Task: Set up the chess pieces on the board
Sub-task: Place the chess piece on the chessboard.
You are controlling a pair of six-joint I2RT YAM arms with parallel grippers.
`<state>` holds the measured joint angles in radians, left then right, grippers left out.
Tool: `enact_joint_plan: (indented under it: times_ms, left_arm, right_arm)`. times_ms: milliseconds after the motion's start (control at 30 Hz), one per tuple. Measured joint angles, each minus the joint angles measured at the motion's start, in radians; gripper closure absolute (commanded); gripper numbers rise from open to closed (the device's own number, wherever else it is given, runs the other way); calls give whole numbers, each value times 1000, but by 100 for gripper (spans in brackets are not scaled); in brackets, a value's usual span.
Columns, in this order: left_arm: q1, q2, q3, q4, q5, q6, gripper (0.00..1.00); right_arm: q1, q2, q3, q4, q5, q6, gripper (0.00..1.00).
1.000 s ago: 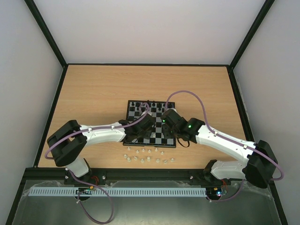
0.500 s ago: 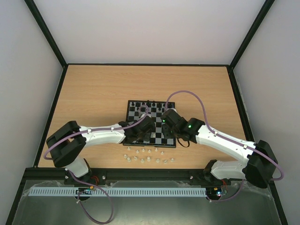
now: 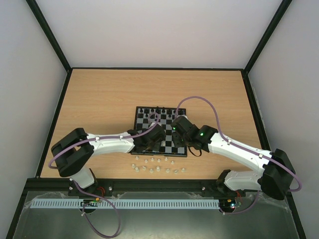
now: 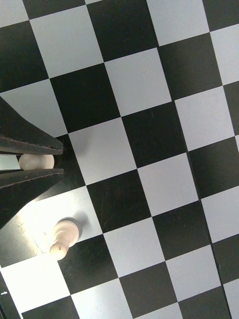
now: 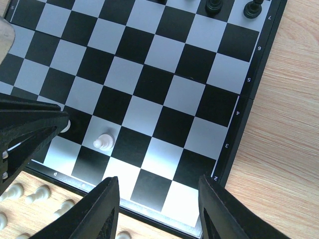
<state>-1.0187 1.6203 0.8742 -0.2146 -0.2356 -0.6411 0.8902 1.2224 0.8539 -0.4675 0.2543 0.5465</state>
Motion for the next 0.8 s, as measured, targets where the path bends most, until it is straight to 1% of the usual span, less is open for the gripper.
enact_joint_plan:
  times_ms: [333, 433, 533, 800]
  left_arm:
    - [-6, 10, 0, 7, 3, -5, 96]
    - [-10, 17, 0, 8, 5, -7, 93]
    - [-11, 22, 0, 15, 6, -9, 86]
    - [-11, 22, 0, 16, 5, -18, 71]
  right_arm:
    - [0, 0, -5, 0, -3, 0, 55]
    - [0, 0, -8, 0, -3, 0, 55]
    - [0, 0, -12, 0, -4, 0, 55]
    - [0, 0, -12, 0, -7, 0, 55]
